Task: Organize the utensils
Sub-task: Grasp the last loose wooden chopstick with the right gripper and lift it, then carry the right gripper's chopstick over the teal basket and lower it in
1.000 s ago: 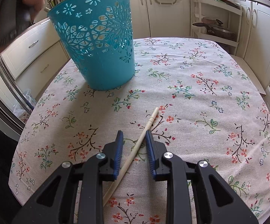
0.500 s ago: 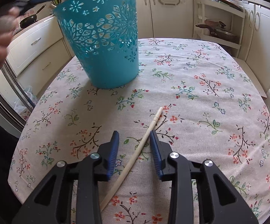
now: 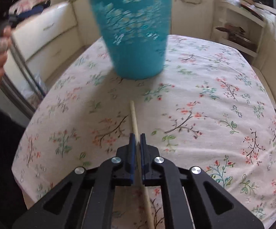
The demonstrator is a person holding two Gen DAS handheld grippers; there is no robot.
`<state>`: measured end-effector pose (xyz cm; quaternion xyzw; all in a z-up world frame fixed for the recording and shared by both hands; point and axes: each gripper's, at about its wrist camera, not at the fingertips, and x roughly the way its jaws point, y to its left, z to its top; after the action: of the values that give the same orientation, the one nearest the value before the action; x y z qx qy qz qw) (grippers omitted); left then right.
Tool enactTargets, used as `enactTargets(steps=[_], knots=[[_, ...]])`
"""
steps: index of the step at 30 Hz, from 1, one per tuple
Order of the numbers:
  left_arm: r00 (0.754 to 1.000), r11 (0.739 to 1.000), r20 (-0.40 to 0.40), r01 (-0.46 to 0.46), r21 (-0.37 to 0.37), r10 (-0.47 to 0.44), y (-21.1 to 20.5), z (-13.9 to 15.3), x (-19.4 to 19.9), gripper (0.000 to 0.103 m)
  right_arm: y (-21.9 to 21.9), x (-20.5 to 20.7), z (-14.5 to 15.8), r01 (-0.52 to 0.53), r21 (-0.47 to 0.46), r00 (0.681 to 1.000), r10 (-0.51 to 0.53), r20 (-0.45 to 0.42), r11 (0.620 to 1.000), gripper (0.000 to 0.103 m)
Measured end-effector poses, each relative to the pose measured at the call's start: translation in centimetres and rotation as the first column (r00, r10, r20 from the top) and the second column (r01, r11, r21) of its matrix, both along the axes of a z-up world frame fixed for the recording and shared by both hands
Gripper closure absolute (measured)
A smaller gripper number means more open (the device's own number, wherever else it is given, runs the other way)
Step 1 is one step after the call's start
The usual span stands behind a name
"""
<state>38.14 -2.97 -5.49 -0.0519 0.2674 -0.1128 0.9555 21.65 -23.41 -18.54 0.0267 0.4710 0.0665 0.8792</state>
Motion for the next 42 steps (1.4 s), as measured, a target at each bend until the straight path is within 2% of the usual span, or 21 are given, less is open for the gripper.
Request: enactTargets(steps=[2, 5, 9, 12, 16, 21, 23, 36, 42], knots=[[1.0, 1.0, -0.011, -0.002, -0.011, 0.002, 0.2, 0.0, 0.1, 0.019, 0.3, 0.3, -0.1, 0.021, -0.016, 1.0, -0.021, -0.007, 1.0, 0.092], [0.999, 1.0, -0.036, -0.005, -0.014, 0.005, 0.0, -0.2, 0.6, 0.019, 1.1, 0.7, -0.1, 0.044, -0.055, 0.999, -0.044, -0.001, 0.998, 0.092], [0.999, 1.0, -0.052, -0.017, 0.008, 0.018, -0.1, -0.6, 0.9, 0.017, 1.5, 0.6, 0.0, 0.029, -0.052, 1.0, -0.029, -0.003, 0.998, 0.097], [0.997, 1.0, -0.067, -0.025, 0.004, 0.025, 0.0, -0.9, 1.1, 0.015, 0.6, -0.4, 0.2, 0.046, 0.04, 0.999, -0.045, -0.025, 0.998, 0.097], [0.998, 0.999, -0.063, -0.025, 0.029, 0.027, -0.3, -1.1, 0.9, 0.014, -1.0, -2.1, 0.8, 0.073, 0.205, 0.997, -0.069, -0.024, 0.976, 0.097], [0.999, 0.997, -0.045, -0.02, 0.078, 0.023, -1.2, -1.2, 0.6, 0.012, -2.3, -2.8, 3.9, 0.071, 0.358, 0.994, -0.095, 0.051, 0.931, 0.097], [0.999, 0.995, -0.036, -0.018, 0.096, 0.021, -1.5, -1.2, 0.4, 0.011, -2.5, -2.6, 5.1, 0.063, 0.388, 0.992, -0.101, 0.08, 0.92, 0.097], [0.999, 0.991, -0.026, -0.019, 0.129, 0.022, -1.8, -1.3, 0.2, 0.009, -3.2, -1.9, 12.2, -0.017, 0.499, 0.964, -0.119, 0.238, 0.867, 0.097], [0.999, 0.99, -0.038, -0.022, 0.137, 0.027, -1.9, -1.4, 0.4, 0.009, -3.3, 0.8, 16.4, -0.033, 0.49, 0.919, -0.167, 0.358, 0.871, 0.097]])
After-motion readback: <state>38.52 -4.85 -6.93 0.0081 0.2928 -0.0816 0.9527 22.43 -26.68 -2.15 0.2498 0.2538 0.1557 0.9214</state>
